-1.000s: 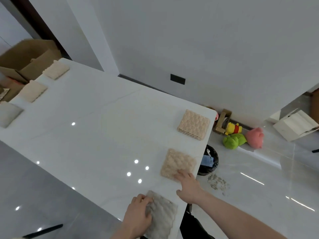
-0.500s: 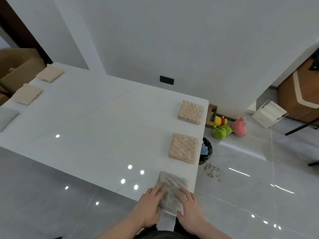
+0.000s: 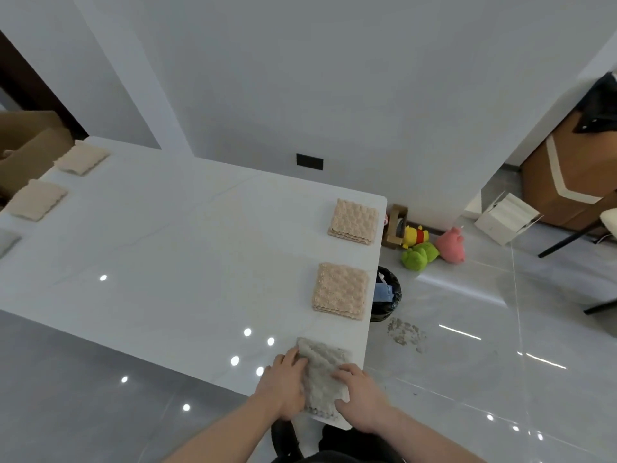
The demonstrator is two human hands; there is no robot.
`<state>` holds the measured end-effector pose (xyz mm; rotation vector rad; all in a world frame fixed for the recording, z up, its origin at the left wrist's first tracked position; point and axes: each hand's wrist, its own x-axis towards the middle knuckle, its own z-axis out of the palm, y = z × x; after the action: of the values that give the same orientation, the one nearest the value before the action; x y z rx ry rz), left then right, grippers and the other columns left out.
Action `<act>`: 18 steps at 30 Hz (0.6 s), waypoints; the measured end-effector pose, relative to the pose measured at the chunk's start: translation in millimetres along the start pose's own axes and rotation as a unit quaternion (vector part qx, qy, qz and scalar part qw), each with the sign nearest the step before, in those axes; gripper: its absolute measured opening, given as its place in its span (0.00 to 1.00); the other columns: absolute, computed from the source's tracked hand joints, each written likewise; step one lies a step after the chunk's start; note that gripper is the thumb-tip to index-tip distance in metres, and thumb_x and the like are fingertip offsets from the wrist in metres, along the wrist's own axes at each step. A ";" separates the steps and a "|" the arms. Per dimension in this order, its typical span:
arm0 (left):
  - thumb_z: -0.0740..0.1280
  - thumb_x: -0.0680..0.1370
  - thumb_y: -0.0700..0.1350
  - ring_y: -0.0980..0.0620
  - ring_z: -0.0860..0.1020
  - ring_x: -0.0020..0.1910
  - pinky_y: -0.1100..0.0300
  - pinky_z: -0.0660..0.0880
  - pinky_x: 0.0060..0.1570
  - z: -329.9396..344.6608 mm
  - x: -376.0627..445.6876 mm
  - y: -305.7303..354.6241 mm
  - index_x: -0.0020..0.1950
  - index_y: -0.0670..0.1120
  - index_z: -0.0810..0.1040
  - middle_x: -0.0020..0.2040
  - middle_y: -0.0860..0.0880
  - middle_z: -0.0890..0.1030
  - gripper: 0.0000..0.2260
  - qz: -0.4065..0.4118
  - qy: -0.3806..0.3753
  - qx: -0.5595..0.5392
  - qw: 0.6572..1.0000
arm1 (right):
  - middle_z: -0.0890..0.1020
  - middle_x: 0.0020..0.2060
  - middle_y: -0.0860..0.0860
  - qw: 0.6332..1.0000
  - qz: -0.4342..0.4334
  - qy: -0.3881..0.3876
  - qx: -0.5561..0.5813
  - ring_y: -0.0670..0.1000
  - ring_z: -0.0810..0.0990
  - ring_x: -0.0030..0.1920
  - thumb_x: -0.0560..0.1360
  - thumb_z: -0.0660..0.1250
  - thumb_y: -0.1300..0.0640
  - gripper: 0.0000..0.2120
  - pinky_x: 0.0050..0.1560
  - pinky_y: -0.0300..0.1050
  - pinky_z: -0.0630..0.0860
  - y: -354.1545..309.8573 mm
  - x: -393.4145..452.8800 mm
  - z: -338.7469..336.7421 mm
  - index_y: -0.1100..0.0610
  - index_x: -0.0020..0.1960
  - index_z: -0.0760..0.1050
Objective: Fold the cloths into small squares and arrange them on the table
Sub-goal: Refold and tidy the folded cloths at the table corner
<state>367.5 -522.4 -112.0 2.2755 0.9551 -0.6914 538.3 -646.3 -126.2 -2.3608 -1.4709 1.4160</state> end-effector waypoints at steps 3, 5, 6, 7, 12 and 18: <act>0.65 0.75 0.50 0.44 0.63 0.72 0.51 0.69 0.67 1.7 1.2 -4.0 0.80 0.54 0.57 0.79 0.51 0.57 0.34 -0.041 -0.025 -0.032 0.998 | 0.63 0.75 0.46 0.999 -0.020 0.027 0.011 0.51 0.66 0.74 0.76 0.63 0.49 0.28 0.73 0.44 0.66 2.3 12.6 -31.0 0.47 0.76 0.67; 0.64 0.74 0.48 0.46 0.64 0.71 0.53 0.71 0.64 -0.2 -0.3 -4.9 0.78 0.55 0.60 0.78 0.52 0.57 0.32 -0.052 -0.006 -0.066 0.996 | 0.60 0.77 0.46 0.999 -0.030 0.044 0.007 0.52 0.63 0.76 0.78 0.63 0.49 0.29 0.74 0.47 0.66 2.3 25.7 -54.5 0.48 0.78 0.64; 0.64 0.74 0.47 0.47 0.65 0.70 0.55 0.73 0.61 -2.0 -0.8 -4.3 0.77 0.55 0.61 0.77 0.52 0.57 0.31 -0.053 0.015 -0.076 0.996 | 0.58 0.79 0.47 0.998 -0.034 0.050 0.001 0.54 0.61 0.77 0.78 0.63 0.49 0.30 0.75 0.49 0.65 1.9 33.8 -65.9 0.48 0.79 0.61; 0.63 0.74 0.46 0.48 0.65 0.69 0.57 0.73 0.59 -5.1 -1.6 -2.6 0.77 0.54 0.61 0.76 0.52 0.57 0.31 -0.051 0.041 -0.078 0.995 | 0.55 0.80 0.48 0.998 -0.038 0.053 -0.007 0.55 0.58 0.78 0.78 0.63 0.50 0.32 0.76 0.50 0.64 1.1 42.5 -76.2 0.48 0.80 0.59; 0.61 0.73 0.43 0.55 0.67 0.66 0.60 0.74 0.60 -20.4 5.3 16.4 0.68 0.55 0.72 0.72 0.60 0.63 0.23 -0.022 0.075 -0.146 0.986 | 0.44 0.82 0.48 0.997 -0.042 0.039 -0.056 0.58 0.47 0.82 0.78 0.63 0.52 0.38 0.78 0.53 0.59 -8.4 86.6 -110.1 0.49 0.83 0.49; 0.63 0.76 0.46 0.45 0.64 0.72 0.52 0.67 0.70 -17.7 13.9 8.2 0.78 0.55 0.64 0.80 0.57 0.56 0.29 -0.019 -0.057 -0.098 0.993 | 0.43 0.83 0.49 0.998 -0.004 -0.020 -0.065 0.58 0.42 0.82 0.78 0.63 0.51 0.39 0.79 0.54 0.58 -17.8 120.9 -111.4 0.49 0.83 0.47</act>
<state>386.4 -508.9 -106.0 2.0309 0.9688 -0.7023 620.7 -503.2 -134.6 -2.4105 -1.6285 1.4150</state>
